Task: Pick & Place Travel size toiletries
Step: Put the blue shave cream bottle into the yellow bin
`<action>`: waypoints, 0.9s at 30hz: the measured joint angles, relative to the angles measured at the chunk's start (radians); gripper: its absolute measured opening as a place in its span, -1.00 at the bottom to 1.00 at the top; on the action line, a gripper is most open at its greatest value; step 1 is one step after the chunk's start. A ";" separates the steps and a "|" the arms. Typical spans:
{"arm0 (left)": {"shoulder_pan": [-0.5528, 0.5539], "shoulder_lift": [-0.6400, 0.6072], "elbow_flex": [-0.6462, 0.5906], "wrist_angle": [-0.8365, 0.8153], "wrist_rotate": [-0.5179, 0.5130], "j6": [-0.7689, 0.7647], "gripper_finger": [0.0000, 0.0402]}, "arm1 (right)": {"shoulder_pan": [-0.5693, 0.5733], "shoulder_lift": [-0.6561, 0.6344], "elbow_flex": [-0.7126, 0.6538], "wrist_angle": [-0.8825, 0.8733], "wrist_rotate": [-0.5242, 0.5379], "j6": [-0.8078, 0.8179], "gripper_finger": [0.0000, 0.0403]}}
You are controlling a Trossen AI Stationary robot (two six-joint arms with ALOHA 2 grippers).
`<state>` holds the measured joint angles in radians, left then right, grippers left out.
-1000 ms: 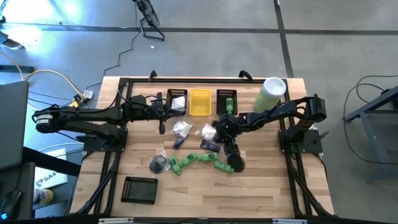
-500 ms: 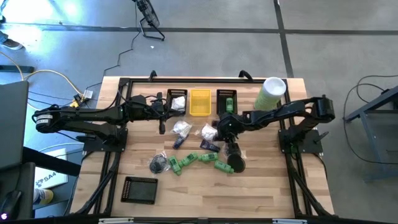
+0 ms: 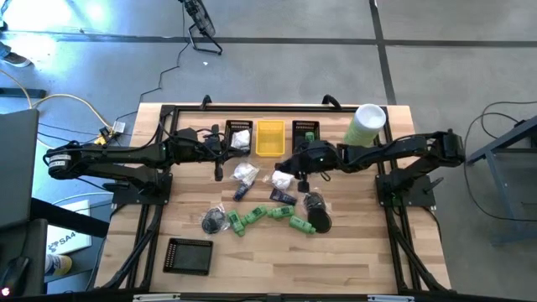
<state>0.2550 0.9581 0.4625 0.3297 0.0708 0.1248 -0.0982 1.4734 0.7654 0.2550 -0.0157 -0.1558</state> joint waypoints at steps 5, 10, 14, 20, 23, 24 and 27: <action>0.000 0.000 0.000 -0.011 0.000 0.000 -1.00 | 0.000 0.000 0.000 0.119 0.098 0.010 -0.46; 0.000 0.000 0.000 -0.019 -0.009 0.002 -1.00 | -0.017 0.000 0.000 0.185 0.168 0.054 -0.46; 0.000 0.000 0.000 -0.030 -0.010 0.002 -1.00 | -0.048 0.000 0.000 0.201 0.174 0.078 -0.46; 0.000 0.000 0.000 -0.043 -0.013 0.007 -1.00 | -0.109 0.000 0.000 0.217 0.174 0.085 -0.47; 0.000 0.000 0.000 -0.045 -0.013 0.007 -1.00 | -0.138 0.000 0.000 0.226 0.172 0.078 -0.49; 0.000 0.000 0.000 -0.046 -0.013 0.002 -1.00 | -0.147 0.000 0.000 0.234 0.172 0.076 -0.49; 0.000 0.000 0.000 -0.046 -0.013 -0.005 -1.00 | -0.176 0.000 0.000 0.249 0.152 0.075 -0.50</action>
<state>0.2550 0.9581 0.4622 0.2832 0.0582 0.1194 -0.2741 1.4734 0.7654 0.5041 0.1367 -0.0808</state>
